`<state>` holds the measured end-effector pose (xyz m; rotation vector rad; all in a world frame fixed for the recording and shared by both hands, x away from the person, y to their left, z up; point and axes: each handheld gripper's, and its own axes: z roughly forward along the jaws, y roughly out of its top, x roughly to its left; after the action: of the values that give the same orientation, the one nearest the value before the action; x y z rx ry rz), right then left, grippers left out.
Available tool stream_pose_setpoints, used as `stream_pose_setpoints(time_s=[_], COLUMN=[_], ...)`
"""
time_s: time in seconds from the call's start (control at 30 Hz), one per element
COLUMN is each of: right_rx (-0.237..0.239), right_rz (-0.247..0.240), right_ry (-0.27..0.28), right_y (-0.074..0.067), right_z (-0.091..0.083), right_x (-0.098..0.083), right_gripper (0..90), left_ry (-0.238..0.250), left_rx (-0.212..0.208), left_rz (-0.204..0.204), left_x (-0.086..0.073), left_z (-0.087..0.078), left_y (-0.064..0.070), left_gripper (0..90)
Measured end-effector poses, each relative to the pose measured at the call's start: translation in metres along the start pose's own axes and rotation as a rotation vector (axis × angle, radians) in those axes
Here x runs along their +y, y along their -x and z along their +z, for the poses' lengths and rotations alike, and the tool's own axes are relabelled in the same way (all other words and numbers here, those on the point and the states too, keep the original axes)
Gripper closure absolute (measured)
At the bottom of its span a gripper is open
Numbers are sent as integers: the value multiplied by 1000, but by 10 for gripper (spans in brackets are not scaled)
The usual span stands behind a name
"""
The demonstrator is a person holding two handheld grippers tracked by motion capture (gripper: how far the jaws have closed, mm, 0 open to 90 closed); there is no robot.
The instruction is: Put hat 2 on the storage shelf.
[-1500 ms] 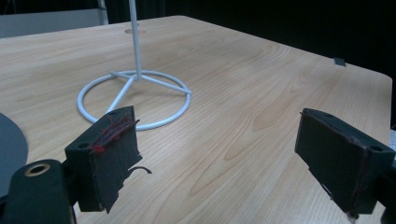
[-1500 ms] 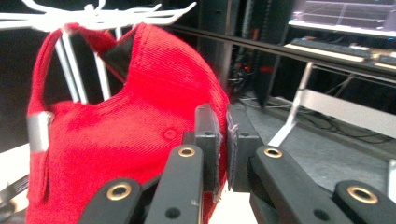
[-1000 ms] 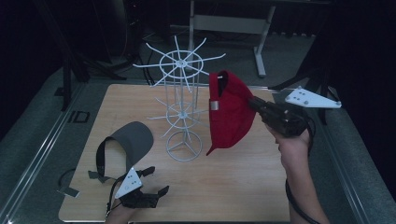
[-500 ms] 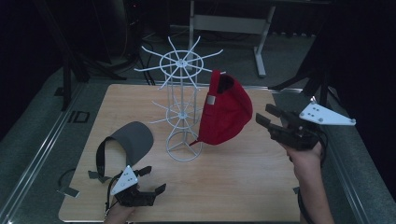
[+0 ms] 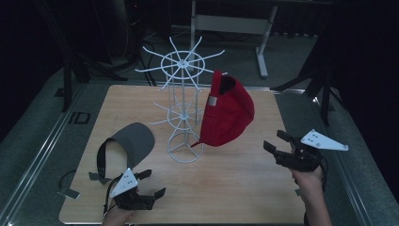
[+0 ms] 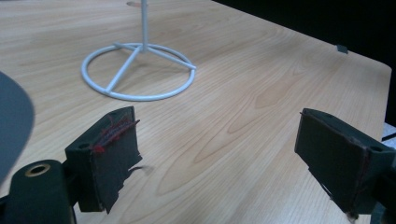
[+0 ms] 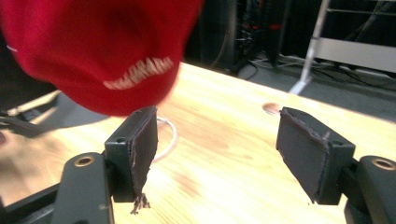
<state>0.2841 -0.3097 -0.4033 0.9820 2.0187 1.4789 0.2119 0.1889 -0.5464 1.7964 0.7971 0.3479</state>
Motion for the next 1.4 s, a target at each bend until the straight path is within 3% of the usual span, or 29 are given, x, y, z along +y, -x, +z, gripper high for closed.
stream_pose_setpoints(time_s=[0.13, 0.2, 0.3, 0.5, 0.67, 0.8, 1.0, 1.23, 1.4], right_rx=[-23, -10, -43, -140, -200, -210, -206, -188, -185], right_rz=[13, 24, 15, 21, 56, 71, 117, 86, 91], right_ry=[-12, 10, -2, -74, -65, -70, -41, -61, -71], right_y=[11, 18, 26, 38, 46, 50, 50, 44, 43], right_z=[5, 6, 8, 11, 5, 4, 1, 2, 2], right_x=[-27, -39, -55, -83, -99, -109, -127, -137, -141], right_gripper=[122, 126, 126, 143, 161, 170, 182, 178, 177], left_ry=[9, 13, 8, 8, 8, 5, 1, -25, -66], left_rx=[5, 7, 25, 74, 104, 145, 254, 389, 428], left_rz=[-7, -5, -5, -4, -15, -21, -52, -123, -149], left_x=[-3, -4, -5, -8, -12, -15, -26, -40, -47], left_z=[-6, -9, -13, -27, -43, -55, -82, -105, -108], left_y=[-4, -5, -8, -13, -19, -22, -34, -55, -65], left_gripper=[137, 137, 137, 142, 143, 144, 145, 145, 145])
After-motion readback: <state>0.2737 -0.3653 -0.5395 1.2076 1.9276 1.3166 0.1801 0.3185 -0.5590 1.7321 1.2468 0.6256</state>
